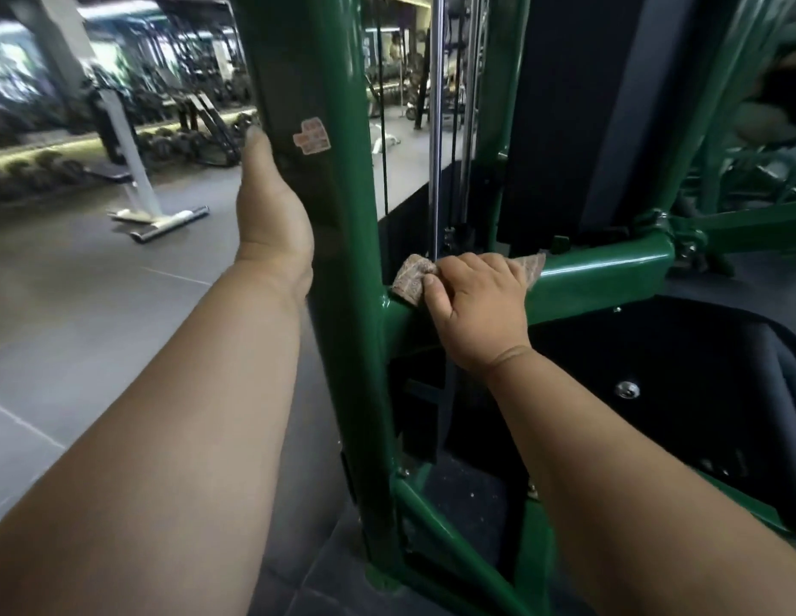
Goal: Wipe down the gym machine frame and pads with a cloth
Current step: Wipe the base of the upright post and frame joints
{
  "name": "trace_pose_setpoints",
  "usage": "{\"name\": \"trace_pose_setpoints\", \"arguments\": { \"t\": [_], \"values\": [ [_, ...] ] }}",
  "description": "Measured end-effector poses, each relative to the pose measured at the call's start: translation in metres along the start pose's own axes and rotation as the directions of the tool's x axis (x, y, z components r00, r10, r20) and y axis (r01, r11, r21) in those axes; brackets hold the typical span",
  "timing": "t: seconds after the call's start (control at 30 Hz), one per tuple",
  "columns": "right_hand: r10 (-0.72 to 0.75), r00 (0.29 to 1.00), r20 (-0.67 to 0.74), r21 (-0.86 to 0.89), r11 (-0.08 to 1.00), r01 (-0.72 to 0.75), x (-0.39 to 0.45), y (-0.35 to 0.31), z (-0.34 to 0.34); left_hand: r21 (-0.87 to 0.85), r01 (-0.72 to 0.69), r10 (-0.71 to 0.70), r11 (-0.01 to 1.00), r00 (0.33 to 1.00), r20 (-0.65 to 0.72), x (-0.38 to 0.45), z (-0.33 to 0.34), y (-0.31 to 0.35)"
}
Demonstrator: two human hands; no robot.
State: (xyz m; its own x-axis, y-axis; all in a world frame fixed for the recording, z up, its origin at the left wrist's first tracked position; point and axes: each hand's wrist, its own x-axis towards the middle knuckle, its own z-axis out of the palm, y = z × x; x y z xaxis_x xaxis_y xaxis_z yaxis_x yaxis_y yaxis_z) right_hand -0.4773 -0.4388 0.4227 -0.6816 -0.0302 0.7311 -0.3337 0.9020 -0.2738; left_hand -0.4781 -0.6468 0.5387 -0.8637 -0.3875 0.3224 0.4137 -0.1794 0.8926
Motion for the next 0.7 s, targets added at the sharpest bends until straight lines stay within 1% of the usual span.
{"name": "trace_pose_setpoints", "arguments": {
  "t": [0.1, 0.17, 0.23, 0.33, 0.4, 0.47, 0.5, 0.53, 0.6, 0.7],
  "values": [
    [-0.02, 0.998, -0.055, 0.014, 1.0, 0.021, -0.003, 0.002, 0.004, 0.002, -0.047, 0.047, 0.999, 0.996, 0.071, 0.011, -0.006, -0.007],
    [-0.029, 0.998, -0.062, 0.016, 0.999, 0.03, -0.003, 0.001, 0.005, 0.022, -0.064, 0.061, 0.998, 0.992, 0.11, 0.01, -0.006, -0.008],
    [-0.029, 0.998, -0.056, 0.012, 0.999, 0.03, -0.002, 0.001, 0.006, 0.036, -0.077, 0.072, 0.996, 0.991, 0.116, 0.005, -0.007, -0.005],
    [-0.028, 0.998, -0.047, 0.017, 0.999, 0.029, 0.0, 0.0, 0.003, 0.041, -0.022, 0.019, 0.999, 0.996, 0.088, 0.001, -0.012, -0.003],
    [-0.03, 0.996, -0.079, 0.035, 0.999, 0.032, -0.005, -0.002, 0.003, 0.049, 0.033, -0.037, 0.998, 0.994, 0.1, 0.002, -0.017, 0.001],
    [-0.014, 0.992, -0.125, 0.087, 0.996, 0.025, -0.017, -0.003, 0.007, 0.053, 0.041, -0.051, 0.998, 0.979, 0.197, 0.0, -0.024, -0.003],
    [0.009, 0.988, -0.153, 0.135, 0.991, 0.012, -0.025, -0.006, 0.01, 0.081, 0.039, -0.058, 0.996, 0.967, 0.248, -0.004, -0.028, -0.008],
    [0.039, 0.983, -0.182, 0.194, 0.981, -0.003, -0.033, -0.01, 0.014, 0.113, 0.039, -0.068, 0.993, 0.962, 0.265, -0.008, -0.031, -0.015],
    [0.089, 0.971, -0.223, 0.286, 0.958, -0.022, -0.051, -0.021, 0.026, 0.154, 0.027, -0.066, 0.988, 0.965, 0.253, -0.015, -0.037, -0.031],
    [0.125, 0.959, -0.252, 0.362, 0.932, -0.027, -0.083, -0.042, 0.043, 0.149, 0.006, -0.04, 0.989, 0.973, 0.228, -0.013, -0.037, -0.042]
  ]
}}
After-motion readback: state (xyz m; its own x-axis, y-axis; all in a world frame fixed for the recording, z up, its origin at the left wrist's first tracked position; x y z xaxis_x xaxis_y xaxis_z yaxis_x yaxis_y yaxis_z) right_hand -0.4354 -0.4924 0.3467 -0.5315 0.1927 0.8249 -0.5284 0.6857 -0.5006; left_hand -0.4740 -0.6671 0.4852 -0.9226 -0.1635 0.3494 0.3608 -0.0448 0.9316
